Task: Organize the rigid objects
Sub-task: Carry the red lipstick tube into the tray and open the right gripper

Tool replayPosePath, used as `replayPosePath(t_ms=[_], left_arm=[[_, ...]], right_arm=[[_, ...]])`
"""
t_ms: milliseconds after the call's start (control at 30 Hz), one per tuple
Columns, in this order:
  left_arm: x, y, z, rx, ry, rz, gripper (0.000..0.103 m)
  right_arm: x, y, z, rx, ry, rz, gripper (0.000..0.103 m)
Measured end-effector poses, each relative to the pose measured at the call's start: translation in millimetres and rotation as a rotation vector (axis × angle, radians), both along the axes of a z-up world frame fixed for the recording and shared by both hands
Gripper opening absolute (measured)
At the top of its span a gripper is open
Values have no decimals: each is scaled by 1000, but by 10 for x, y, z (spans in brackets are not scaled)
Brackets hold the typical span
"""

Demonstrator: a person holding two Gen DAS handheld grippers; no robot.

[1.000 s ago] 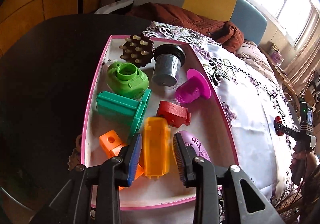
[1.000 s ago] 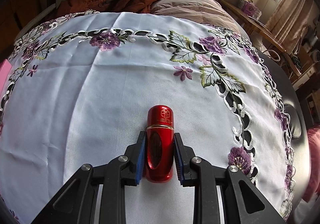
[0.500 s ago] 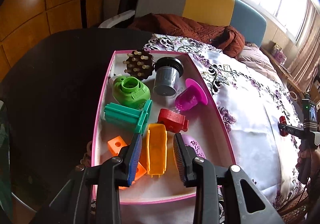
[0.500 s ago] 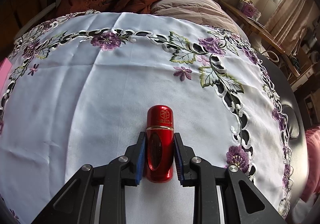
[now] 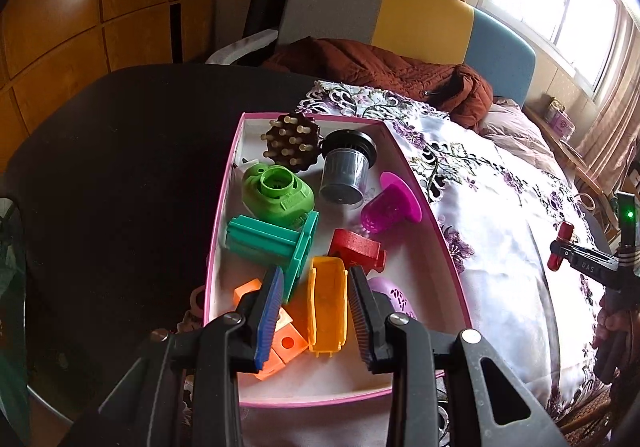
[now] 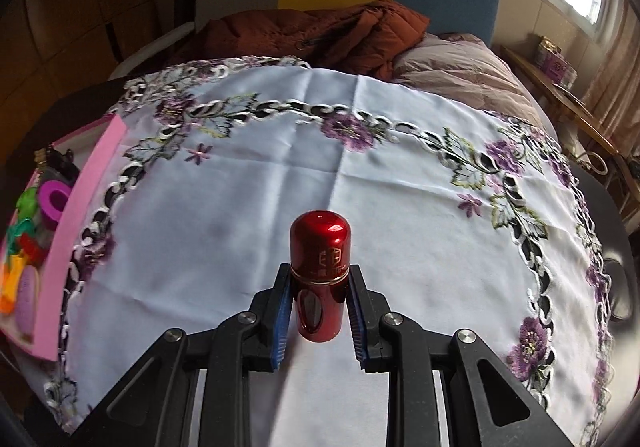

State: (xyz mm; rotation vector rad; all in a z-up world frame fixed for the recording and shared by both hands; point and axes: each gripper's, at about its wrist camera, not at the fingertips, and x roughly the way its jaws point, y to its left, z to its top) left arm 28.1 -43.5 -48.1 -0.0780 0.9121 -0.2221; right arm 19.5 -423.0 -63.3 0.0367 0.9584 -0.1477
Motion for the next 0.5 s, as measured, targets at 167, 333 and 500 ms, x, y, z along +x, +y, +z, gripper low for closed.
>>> replayPosePath(t_ms=[167,333,500], left_arm=[[-1,33,6,-6,-1,5,33],[3,126,19,-9,-7,28,33],[-14,275,30,-10,-17,65,33]], right_arm=[[100,669,219,52,-58,184,26],[197,1427,445,91,-112,385,26],[365,2084,492,96,-119,551,26]])
